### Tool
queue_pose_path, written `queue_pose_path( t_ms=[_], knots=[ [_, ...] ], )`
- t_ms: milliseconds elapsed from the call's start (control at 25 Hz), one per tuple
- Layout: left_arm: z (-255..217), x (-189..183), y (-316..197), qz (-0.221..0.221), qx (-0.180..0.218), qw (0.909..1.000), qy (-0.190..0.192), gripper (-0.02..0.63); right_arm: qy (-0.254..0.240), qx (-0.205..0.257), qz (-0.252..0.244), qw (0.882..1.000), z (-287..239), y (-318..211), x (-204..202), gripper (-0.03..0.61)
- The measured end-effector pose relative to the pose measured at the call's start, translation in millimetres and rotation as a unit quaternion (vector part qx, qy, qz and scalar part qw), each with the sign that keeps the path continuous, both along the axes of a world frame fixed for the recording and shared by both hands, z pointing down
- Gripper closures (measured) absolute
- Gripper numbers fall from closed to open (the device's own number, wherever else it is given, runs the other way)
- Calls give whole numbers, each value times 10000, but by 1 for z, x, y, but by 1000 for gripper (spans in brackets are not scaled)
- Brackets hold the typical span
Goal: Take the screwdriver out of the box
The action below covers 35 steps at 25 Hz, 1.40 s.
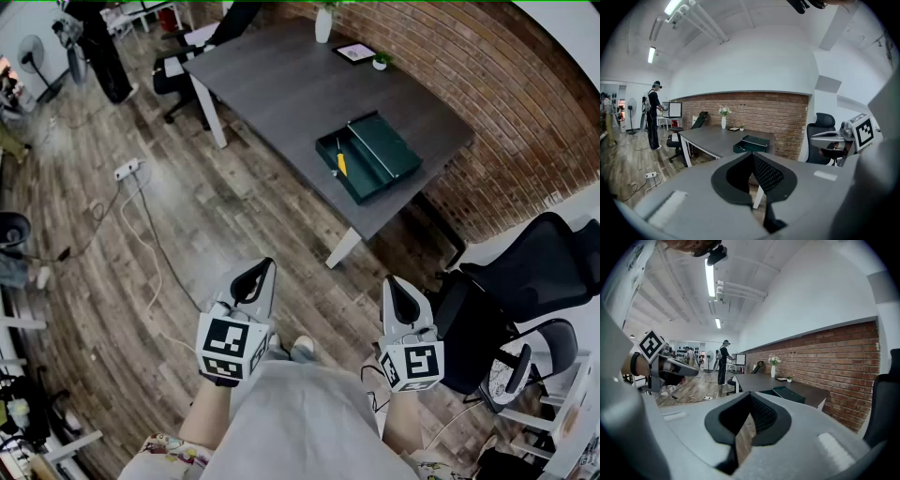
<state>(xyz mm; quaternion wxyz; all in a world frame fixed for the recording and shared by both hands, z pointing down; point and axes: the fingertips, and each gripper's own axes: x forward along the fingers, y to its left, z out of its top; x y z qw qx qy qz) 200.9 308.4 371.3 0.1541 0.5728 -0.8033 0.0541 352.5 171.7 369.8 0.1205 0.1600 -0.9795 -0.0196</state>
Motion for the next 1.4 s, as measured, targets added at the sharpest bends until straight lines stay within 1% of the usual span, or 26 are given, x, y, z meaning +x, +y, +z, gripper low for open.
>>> queue_pose_path(
  t_ms=[200, 320, 360, 440, 520, 720, 840, 1040, 1120, 1240, 1400],
  knots=[
    [-3, 8, -1, -3, 28, 10000, -34, 594, -31, -42, 25, 10000, -2, -1, 14, 578],
    [-4, 9, 7, -140, 40, 9999, -47, 594, -98, -96, -39, 9999, -3, 2, 17, 577],
    [-5, 10, 10, -214, 61, 9997, -57, 594, -121, -114, -84, 9998, -3, 3, 18, 571],
    [-7, 10, 12, -326, 112, 9994, -66, 587, -132, -123, -172, 9997, -4, 4, 19, 540],
    [-8, 11, 11, -389, 156, 9991, -58, 560, -149, -122, -234, 9995, -5, 3, 20, 537],
    [-6, 17, 9, -443, 124, 9989, -78, 543, -275, -246, -447, 9983, -9, 4, 20, 513],
    [-5, 15, 11, -460, 123, 9988, -61, 537, -311, -272, -583, 9974, -11, 8, 13, 487],
    [-2, -4, 14, -545, 202, 9983, -25, 520, -286, -340, -697, 9966, -6, 10, -7, 471],
    [1, -15, 12, -560, 232, 9982, -43, 501, -250, -335, -737, 9964, -5, 9, -18, 468],
    [5, -38, 6, -552, 273, 9981, -43, 489, -204, -327, -740, 9965, -1, 1, -41, 459],
    [7, -80, -7, -511, 300, 9982, -20, 482, -158, -334, -776, 9963, 1, -9, -86, 453]
  ],
)
